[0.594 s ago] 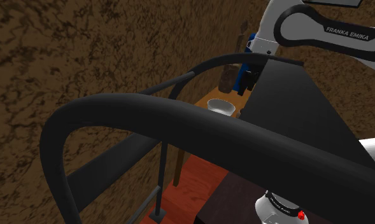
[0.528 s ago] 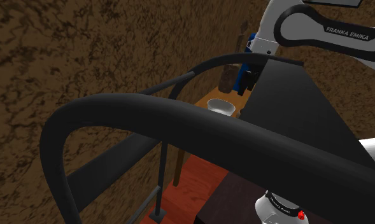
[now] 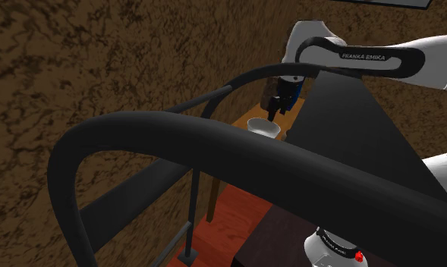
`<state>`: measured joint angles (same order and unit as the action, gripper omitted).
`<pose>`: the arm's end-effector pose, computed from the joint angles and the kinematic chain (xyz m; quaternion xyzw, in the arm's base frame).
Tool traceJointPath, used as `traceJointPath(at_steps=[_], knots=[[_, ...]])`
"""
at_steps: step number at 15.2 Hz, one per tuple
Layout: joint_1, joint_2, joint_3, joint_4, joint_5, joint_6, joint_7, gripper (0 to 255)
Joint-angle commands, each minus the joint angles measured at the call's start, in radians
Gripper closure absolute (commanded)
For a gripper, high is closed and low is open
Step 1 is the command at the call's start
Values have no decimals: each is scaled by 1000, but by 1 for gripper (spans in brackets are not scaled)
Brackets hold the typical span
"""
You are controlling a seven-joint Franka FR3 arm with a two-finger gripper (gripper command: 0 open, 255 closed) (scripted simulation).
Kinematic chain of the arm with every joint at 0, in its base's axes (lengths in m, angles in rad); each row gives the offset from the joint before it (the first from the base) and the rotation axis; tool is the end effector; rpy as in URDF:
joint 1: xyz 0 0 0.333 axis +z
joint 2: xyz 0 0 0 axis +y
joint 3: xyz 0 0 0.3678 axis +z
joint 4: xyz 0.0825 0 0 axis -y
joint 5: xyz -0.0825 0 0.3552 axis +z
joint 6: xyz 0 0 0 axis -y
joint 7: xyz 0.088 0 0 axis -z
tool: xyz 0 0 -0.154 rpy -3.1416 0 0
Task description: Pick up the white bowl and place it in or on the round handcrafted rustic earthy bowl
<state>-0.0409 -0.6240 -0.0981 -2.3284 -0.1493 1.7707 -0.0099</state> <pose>0.3075 -0.0707 0.5655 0.9975 -0.0437 0.0293 0.0470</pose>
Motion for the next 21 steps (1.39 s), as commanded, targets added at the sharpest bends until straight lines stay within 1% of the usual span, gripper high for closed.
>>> traceJointPath(at_steps=[1,7,14,21], knots=[[-8,48,-6,-19,-19,71,6,0],[-34,233,-27,-10,-76,249,26,0],[-65,476,-52,66,-140,424,57,0],[-76,535,-65,39,-153,512,63,0]])
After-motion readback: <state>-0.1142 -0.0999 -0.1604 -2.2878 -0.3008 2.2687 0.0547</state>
